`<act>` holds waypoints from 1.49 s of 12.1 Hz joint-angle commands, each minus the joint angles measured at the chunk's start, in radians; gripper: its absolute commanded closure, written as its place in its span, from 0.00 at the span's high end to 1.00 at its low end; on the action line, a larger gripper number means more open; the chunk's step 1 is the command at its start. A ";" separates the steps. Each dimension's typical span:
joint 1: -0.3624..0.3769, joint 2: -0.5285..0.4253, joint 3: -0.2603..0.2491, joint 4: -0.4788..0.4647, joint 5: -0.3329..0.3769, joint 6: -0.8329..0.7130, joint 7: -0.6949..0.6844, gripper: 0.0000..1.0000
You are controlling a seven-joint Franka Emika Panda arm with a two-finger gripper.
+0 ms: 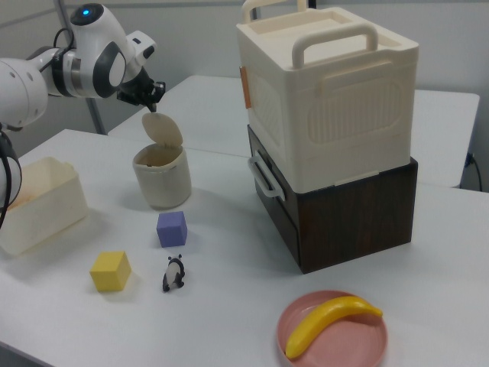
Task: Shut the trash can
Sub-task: 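Lower the gripper against the raised lid's inner face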
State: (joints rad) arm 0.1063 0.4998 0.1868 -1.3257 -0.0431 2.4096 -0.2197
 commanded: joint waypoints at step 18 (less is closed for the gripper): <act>0.009 -0.001 -0.018 -0.018 -0.026 -0.015 0.051 0.00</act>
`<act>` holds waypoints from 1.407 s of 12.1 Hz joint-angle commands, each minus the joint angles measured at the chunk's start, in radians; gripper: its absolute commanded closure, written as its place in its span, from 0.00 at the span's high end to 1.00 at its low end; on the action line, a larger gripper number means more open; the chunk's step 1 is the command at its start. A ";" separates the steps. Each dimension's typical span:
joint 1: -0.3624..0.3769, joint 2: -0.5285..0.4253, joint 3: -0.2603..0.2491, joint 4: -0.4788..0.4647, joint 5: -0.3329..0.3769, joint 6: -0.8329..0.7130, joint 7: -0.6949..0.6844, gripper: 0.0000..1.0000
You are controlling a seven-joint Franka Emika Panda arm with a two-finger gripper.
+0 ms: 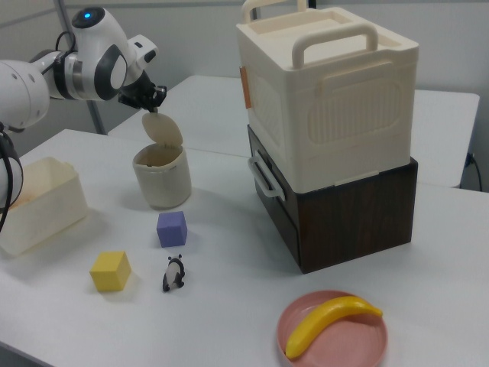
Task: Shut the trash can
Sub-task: 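Lower the gripper against the raised lid's inner face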
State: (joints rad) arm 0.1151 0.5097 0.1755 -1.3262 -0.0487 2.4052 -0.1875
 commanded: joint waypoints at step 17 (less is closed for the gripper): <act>0.009 -0.037 -0.019 -0.018 -0.094 -0.176 0.243 0.00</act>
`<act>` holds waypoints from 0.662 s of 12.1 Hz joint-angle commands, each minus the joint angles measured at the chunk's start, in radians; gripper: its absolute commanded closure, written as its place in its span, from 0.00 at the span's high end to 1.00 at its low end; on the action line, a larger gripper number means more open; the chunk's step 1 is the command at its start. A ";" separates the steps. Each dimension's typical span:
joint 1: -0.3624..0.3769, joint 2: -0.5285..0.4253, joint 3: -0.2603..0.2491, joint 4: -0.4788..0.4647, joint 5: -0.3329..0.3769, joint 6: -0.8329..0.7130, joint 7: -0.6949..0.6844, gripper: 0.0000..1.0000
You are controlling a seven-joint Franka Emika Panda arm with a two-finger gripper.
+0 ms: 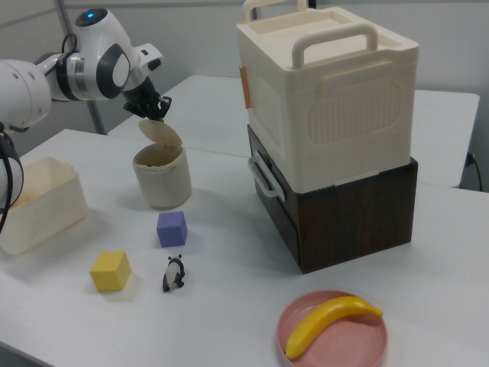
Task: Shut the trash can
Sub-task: 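Lower the gripper against the raised lid's inner face, then push the lid down with the gripper until it shuts on the can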
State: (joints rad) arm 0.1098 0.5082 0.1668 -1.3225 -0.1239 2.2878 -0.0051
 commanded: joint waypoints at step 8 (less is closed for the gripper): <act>0.021 -0.059 -0.010 -0.046 -0.056 -0.137 0.162 0.00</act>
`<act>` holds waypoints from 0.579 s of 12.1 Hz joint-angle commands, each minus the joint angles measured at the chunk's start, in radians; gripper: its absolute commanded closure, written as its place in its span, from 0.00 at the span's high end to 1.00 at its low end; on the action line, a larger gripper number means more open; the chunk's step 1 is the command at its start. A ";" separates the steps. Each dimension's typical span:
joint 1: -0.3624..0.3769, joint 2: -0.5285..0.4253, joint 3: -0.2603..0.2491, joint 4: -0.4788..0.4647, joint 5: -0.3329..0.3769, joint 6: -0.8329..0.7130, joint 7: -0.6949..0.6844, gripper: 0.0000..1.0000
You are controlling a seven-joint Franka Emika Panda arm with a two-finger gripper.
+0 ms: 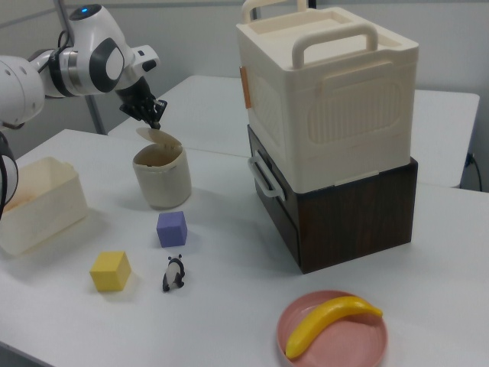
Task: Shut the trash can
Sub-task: 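Push the lid down with the gripper until it shuts on the can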
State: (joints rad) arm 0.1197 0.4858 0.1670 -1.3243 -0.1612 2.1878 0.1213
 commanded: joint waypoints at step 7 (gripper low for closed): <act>0.015 -0.046 -0.007 -0.096 -0.018 -0.065 0.035 0.00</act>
State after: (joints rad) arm 0.1219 0.4850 0.1671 -1.3591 -0.1612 2.1490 0.1270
